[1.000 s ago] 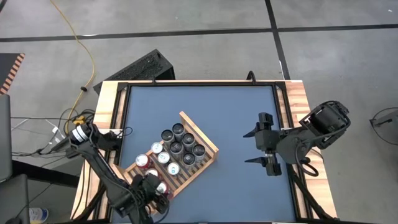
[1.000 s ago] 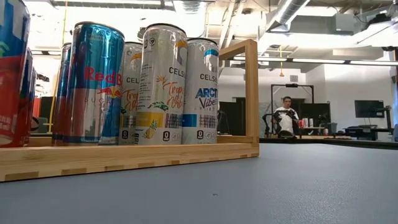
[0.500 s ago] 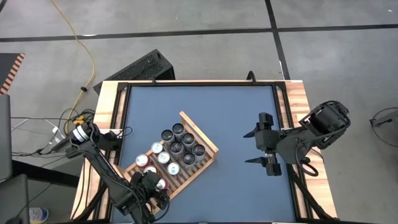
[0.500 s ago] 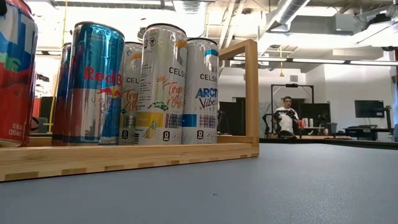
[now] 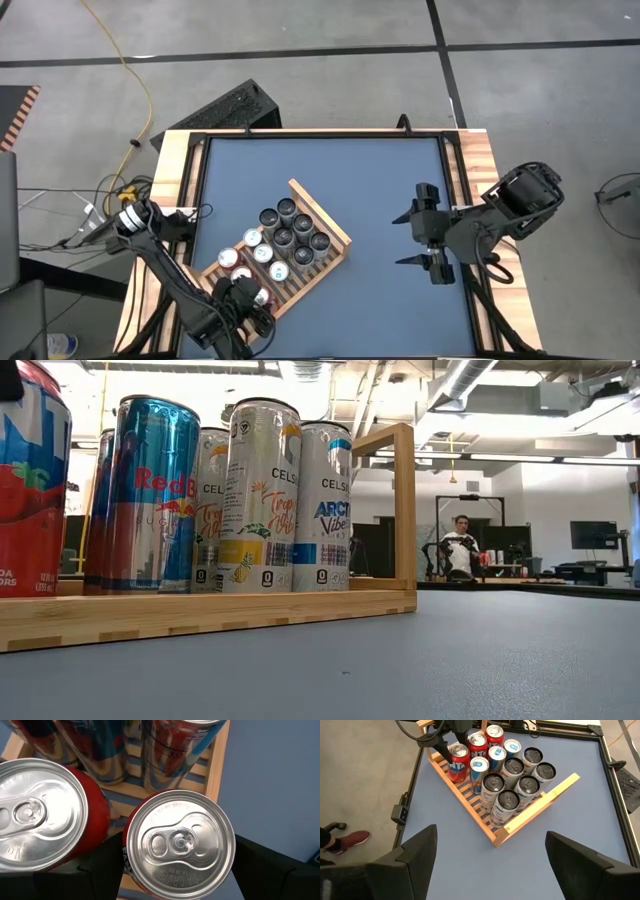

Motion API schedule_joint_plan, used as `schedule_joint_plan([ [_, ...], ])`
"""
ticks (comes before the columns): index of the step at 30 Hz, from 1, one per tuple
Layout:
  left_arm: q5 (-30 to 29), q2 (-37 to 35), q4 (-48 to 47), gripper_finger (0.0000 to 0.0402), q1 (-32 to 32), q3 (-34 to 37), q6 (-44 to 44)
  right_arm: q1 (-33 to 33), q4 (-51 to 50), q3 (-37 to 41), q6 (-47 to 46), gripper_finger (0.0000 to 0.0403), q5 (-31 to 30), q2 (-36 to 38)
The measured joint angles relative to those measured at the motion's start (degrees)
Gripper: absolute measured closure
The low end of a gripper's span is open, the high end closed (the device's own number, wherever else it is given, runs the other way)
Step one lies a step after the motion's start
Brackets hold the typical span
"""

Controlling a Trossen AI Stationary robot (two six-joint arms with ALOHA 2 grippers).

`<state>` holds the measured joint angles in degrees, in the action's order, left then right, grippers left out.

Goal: Place canned beverage on shelf
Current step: Put the red soda can on the shelf aligned with the other red soda cans

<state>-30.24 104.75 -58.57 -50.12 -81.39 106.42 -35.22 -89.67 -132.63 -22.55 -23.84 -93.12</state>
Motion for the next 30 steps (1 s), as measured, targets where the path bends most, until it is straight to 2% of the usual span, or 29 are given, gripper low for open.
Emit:
schedule_joint_plan([
  [9,4.67,0.48,-7.79,0.0111,-0.62,-3.71,-0.75,0.0,0.02,0.01,0.0,0.0071,0.01,0.0],
  [16,0.7,0.48,-7.46,0.0111,-0.62,-3.77,0.86,0.0,0.02,0.01,0.01,0.0071,0.01,0.0],
  [30,-0.96,1.79,-6.86,0.0111,-0.5,-3.99,-0.47,0.0,0.02,0.0,0.02,0.0071,0.02,0.0],
])
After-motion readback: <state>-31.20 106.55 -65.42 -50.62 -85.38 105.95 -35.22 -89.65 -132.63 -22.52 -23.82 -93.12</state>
